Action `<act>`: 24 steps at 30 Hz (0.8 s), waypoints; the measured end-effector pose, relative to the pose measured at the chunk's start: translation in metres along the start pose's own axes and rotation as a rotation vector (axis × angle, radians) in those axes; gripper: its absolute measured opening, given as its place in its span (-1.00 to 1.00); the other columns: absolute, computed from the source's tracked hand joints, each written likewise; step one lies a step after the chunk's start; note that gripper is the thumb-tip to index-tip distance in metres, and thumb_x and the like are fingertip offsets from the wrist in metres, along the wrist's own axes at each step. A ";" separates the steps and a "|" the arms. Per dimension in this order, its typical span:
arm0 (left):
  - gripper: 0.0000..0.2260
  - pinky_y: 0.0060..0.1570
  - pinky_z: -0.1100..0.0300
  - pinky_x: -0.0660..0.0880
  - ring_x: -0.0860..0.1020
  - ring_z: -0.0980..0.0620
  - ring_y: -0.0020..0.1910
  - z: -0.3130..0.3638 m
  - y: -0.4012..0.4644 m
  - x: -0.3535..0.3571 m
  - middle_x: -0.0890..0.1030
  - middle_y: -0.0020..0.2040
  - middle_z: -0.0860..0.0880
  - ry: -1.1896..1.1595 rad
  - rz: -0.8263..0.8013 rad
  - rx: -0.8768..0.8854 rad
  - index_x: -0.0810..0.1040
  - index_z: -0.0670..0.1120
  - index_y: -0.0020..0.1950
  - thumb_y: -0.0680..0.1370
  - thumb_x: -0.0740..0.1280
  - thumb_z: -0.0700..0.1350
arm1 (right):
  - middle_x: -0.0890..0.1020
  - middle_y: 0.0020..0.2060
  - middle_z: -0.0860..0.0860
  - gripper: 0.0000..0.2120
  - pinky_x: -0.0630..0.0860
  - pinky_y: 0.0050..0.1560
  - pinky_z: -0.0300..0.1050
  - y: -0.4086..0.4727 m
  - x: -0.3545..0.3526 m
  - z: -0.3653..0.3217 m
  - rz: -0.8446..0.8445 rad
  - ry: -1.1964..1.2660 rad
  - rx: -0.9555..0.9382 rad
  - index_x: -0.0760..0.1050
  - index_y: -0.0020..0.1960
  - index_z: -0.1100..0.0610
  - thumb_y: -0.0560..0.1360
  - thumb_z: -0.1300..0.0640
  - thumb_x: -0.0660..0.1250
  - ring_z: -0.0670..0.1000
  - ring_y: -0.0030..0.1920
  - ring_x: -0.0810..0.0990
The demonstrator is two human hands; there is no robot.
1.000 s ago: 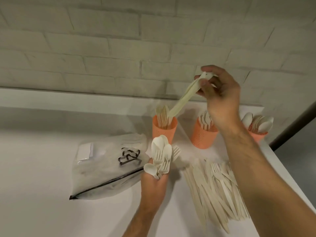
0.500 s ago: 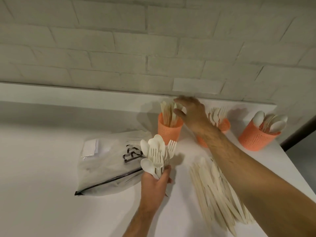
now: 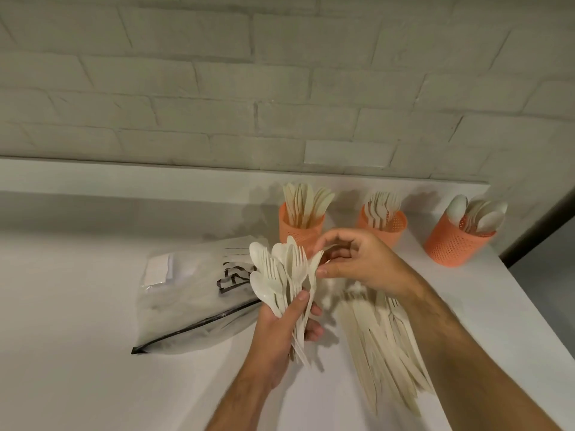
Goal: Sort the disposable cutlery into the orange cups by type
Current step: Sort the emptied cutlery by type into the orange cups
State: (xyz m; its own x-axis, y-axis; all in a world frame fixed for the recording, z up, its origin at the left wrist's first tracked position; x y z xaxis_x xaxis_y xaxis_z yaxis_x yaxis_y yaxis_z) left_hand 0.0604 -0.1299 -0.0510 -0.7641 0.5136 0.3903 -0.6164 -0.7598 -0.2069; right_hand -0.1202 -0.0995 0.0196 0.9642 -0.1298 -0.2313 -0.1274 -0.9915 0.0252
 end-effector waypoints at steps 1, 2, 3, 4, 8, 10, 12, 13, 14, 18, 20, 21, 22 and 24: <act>-0.80 -0.31 0.05 0.58 0.60 -0.13 -0.35 0.000 0.000 0.002 0.64 -0.22 -0.16 -0.002 0.013 0.003 0.55 -0.10 0.17 0.56 0.32 -0.09 | 0.71 -0.01 0.14 -0.72 0.61 0.07 -0.14 -0.002 -0.001 0.001 0.013 0.004 -0.020 0.61 0.03 0.23 0.36 0.37 0.54 0.05 -0.03 0.69; -0.80 -0.22 -0.01 0.62 0.63 -0.17 -0.29 0.000 -0.001 0.002 0.66 -0.20 -0.19 0.005 0.029 0.009 0.55 -0.09 0.19 0.58 0.32 -0.12 | 0.71 -0.08 0.13 -0.76 0.61 0.05 -0.14 -0.004 -0.003 0.001 0.026 0.001 -0.026 0.61 0.00 0.22 0.36 0.36 0.54 0.04 -0.07 0.69; -0.80 -0.16 -0.06 0.63 0.65 -0.19 -0.25 -0.001 -0.001 0.003 0.67 -0.19 -0.21 0.018 0.040 0.016 0.54 -0.08 0.21 0.59 0.31 -0.12 | 0.70 -0.14 0.10 -0.78 0.61 0.03 -0.15 -0.006 -0.004 0.000 0.039 -0.005 -0.026 0.61 -0.02 0.21 0.37 0.36 0.54 0.02 -0.11 0.68; -0.79 -0.14 -0.09 0.63 0.65 -0.20 -0.24 0.000 -0.001 0.004 0.67 -0.18 -0.22 0.030 0.042 0.017 0.54 -0.07 0.23 0.59 0.31 -0.12 | 0.69 -0.17 0.07 -0.79 0.62 -0.01 -0.16 -0.008 -0.005 -0.002 0.049 -0.008 -0.022 0.60 -0.03 0.20 0.38 0.36 0.53 0.01 -0.14 0.67; -0.65 -0.20 -0.05 0.62 0.64 -0.19 -0.25 0.004 -0.005 0.011 0.66 -0.19 -0.22 0.060 -0.012 -0.009 0.53 -0.12 0.25 0.52 0.35 0.01 | 0.68 -0.15 0.14 -0.78 0.62 -0.09 -0.19 -0.013 -0.006 -0.006 0.091 0.001 0.001 0.60 0.01 0.23 0.40 0.35 0.52 -0.01 -0.18 0.66; -0.65 -0.21 -0.05 0.63 0.64 -0.20 -0.27 0.006 -0.009 0.017 0.66 -0.17 -0.23 0.056 -0.040 -0.021 0.53 -0.15 0.23 0.51 0.35 0.00 | 0.69 -0.09 0.13 -0.74 0.61 -0.05 -0.18 -0.015 -0.006 -0.008 0.105 -0.036 0.007 0.63 0.06 0.17 0.40 0.32 0.54 -0.02 -0.14 0.67; -0.68 -0.22 -0.03 0.62 0.64 -0.20 -0.28 0.007 -0.010 0.020 0.66 -0.16 -0.22 0.050 -0.056 -0.031 0.54 -0.15 0.20 0.52 0.35 -0.01 | 0.69 -0.06 -0.02 -0.69 0.60 -0.01 -0.20 -0.018 -0.004 -0.009 0.118 -0.056 0.016 0.64 0.09 0.10 0.39 0.31 0.55 -0.10 -0.14 0.66; -0.70 -0.22 -0.03 0.62 0.64 -0.20 -0.29 0.007 -0.011 0.021 0.66 -0.16 -0.21 0.051 -0.062 -0.031 0.55 -0.14 0.18 0.52 0.35 -0.01 | 0.68 -0.05 -0.08 -0.67 0.59 -0.01 -0.23 -0.020 -0.003 -0.010 0.127 -0.050 0.024 0.63 0.11 0.09 0.39 0.31 0.56 -0.13 -0.16 0.65; -0.72 -0.22 -0.03 0.62 0.64 -0.21 -0.29 0.008 -0.010 0.022 0.66 -0.16 -0.21 0.060 -0.065 -0.029 0.55 -0.15 0.17 0.53 0.34 -0.02 | 0.67 -0.03 -0.10 -0.65 0.58 -0.01 -0.25 -0.022 -0.003 -0.011 0.134 -0.047 0.034 0.63 0.12 0.07 0.39 0.30 0.56 -0.14 -0.17 0.64; -0.73 -0.17 -0.09 0.64 0.66 -0.22 -0.23 0.009 -0.009 0.025 0.68 -0.16 -0.22 0.105 -0.048 0.002 0.56 -0.10 0.18 0.53 0.35 -0.02 | 0.68 -0.04 0.01 -0.61 0.63 0.05 -0.12 -0.026 -0.006 -0.011 0.182 -0.078 0.077 0.62 0.16 -0.02 0.39 0.24 0.57 -0.03 -0.14 0.67; -0.77 -0.11 -0.16 0.63 0.67 -0.23 -0.20 0.008 -0.009 0.028 0.68 -0.15 -0.23 0.074 -0.033 0.008 0.55 -0.05 0.21 0.57 0.34 -0.06 | 0.68 0.01 0.07 -0.57 0.65 0.05 -0.05 -0.028 -0.008 -0.010 0.204 -0.055 0.103 0.60 0.20 -0.04 0.40 0.24 0.57 0.02 -0.12 0.70; -0.78 -0.08 -0.18 0.62 0.67 -0.23 -0.20 0.007 -0.009 0.029 0.69 -0.15 -0.23 0.054 -0.026 0.002 0.55 -0.04 0.22 0.58 0.33 -0.08 | 0.68 0.01 0.08 -0.56 0.66 0.03 -0.06 -0.029 -0.009 -0.009 0.216 -0.042 0.110 0.59 0.22 -0.02 0.40 0.25 0.56 -0.01 -0.15 0.70; -0.79 -0.08 -0.18 0.62 0.67 -0.22 -0.21 0.007 -0.009 0.030 0.69 -0.15 -0.23 0.035 -0.020 -0.006 0.55 -0.04 0.22 0.59 0.32 -0.09 | 0.69 0.00 0.07 -0.57 0.66 0.01 -0.09 -0.031 -0.009 -0.009 0.229 -0.031 0.111 0.60 0.22 0.00 0.40 0.27 0.56 -0.04 -0.18 0.69; -0.80 -0.12 -0.11 0.63 0.66 -0.19 -0.22 0.006 -0.009 0.033 0.68 -0.16 -0.22 -0.004 -0.008 -0.018 0.55 -0.04 0.22 0.60 0.32 -0.12 | 0.70 -0.07 0.01 -0.62 0.66 -0.02 -0.11 -0.033 -0.011 -0.007 0.264 -0.003 0.112 0.62 0.18 0.05 0.41 0.30 0.55 -0.05 -0.18 0.69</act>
State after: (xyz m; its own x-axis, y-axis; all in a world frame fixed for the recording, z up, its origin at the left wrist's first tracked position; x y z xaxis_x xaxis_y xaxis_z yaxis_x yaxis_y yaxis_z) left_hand 0.0420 -0.1085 -0.0309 -0.7582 0.5183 0.3955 -0.6261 -0.7480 -0.2202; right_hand -0.1250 -0.0657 0.0281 0.8934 -0.3836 -0.2339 -0.3994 -0.9165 -0.0223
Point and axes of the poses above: each hand's wrist, its own y-axis towards the middle knuckle, its own x-axis out of the palm, z = x × y, the point moved 1 cm from there along y, towards the middle knuckle
